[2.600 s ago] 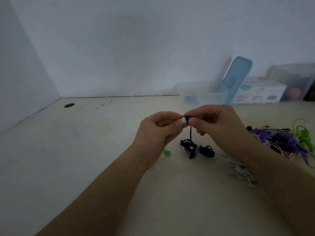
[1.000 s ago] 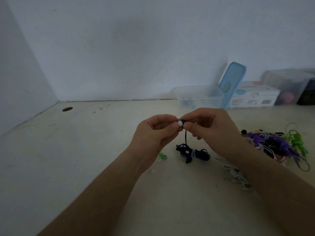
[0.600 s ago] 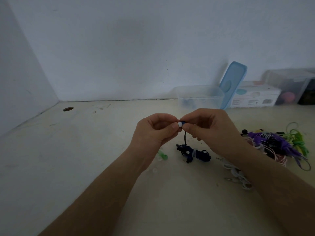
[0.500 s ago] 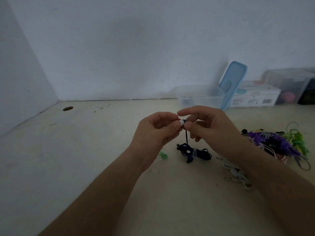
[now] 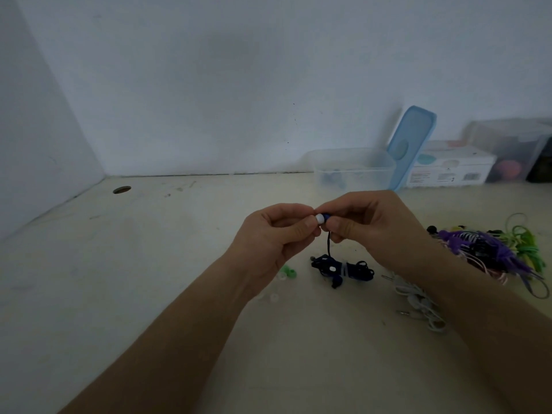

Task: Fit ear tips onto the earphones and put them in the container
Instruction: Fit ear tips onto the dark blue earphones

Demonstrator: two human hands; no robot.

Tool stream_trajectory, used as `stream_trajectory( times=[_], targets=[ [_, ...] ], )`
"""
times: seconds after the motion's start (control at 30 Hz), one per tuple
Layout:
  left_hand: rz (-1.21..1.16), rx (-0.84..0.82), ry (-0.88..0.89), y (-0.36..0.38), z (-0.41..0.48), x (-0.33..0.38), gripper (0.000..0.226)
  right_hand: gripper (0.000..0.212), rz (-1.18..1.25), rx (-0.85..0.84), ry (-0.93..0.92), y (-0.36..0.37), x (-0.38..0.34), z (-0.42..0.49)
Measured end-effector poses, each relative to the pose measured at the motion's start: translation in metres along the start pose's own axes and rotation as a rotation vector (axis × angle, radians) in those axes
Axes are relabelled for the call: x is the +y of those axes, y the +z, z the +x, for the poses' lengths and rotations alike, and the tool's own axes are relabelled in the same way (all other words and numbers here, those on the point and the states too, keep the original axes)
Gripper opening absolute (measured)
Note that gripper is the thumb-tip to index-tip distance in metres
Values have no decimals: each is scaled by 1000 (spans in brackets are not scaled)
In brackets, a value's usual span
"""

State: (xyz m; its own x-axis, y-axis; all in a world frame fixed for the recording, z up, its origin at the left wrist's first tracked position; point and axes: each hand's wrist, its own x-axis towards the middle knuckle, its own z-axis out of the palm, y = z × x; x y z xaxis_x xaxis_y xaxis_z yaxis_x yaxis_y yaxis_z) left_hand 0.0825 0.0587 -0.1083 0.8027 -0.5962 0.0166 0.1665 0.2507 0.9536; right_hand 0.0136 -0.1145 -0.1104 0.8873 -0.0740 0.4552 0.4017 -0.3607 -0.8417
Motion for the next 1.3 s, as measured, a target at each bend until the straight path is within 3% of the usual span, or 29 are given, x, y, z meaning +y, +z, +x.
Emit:
stream_trajectory(
  times=[0.2, 0.37, 0.5, 0.6, 0.73, 0.9, 1.17, 1.3],
  targets=[
    [-11, -2, -6, 0, 1, -1, 18, 23, -17, 12, 5, 1, 1, 0],
    [197, 99, 78, 2, 0, -2, 10, 23, 1, -15, 79, -4, -2, 0],
    [719, 124, 260, 3, -1, -5, 2, 14, 91, 52, 158, -10, -2, 0],
    [1033, 21, 382, 4, -2, -7, 6, 10, 158, 83, 234, -11, -1, 1],
    [1304, -81, 291, 7, -8, -11, 11, 20, 325, 111, 318, -11, 1, 2],
    [1519, 25, 261, 21, -7, -20, 38, 15, 455, 145, 401, -12, -2, 3],
    [1477, 26, 288, 21, -7, -24, 10, 16, 386, 259, 563, -16, 4, 5],
    [1192, 167, 355, 9, -5, -11, 11, 17, 311, 261, 628, -20, 6, 4]
  ],
)
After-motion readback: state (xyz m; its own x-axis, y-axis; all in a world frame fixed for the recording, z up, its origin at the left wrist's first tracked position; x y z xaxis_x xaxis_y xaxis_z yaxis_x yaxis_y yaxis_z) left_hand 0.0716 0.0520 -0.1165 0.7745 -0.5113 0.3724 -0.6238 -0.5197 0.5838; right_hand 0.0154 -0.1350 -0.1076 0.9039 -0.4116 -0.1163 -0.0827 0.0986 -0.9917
